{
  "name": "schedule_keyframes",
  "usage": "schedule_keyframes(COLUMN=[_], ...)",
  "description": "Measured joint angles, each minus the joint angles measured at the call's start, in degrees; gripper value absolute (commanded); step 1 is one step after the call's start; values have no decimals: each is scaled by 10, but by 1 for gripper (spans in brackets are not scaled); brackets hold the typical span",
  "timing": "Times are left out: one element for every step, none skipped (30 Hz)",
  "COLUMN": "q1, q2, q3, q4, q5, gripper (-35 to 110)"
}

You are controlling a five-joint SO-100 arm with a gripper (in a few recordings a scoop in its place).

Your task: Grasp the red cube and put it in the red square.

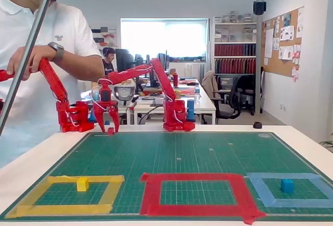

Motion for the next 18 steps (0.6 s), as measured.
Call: schedule_keyframes(q1=[0,0,0,0,0,0,0,0,0,0,0,0,0,0,0,0,0,0], q2=[-1,-1,-1,-1,-1,-1,-1,-1,-1,-1,-1,-1,-1,-4,-9,-9,-8,-8], q3=[0,0,0,0,0,0,0,0,0,3,4,4,4,4,4,4,4,4], q4=[0,0,0,0,0,0,0,0,0,0,0,0,0,0,0,0,0,0], q5=[0,0,0,0,0,0,0,0,0,0,0,0,0,0,0,0,0,0], gripper=[21,21,21,21,21,21,21,21,21,21,21,21,21,21,21,21,21,21])
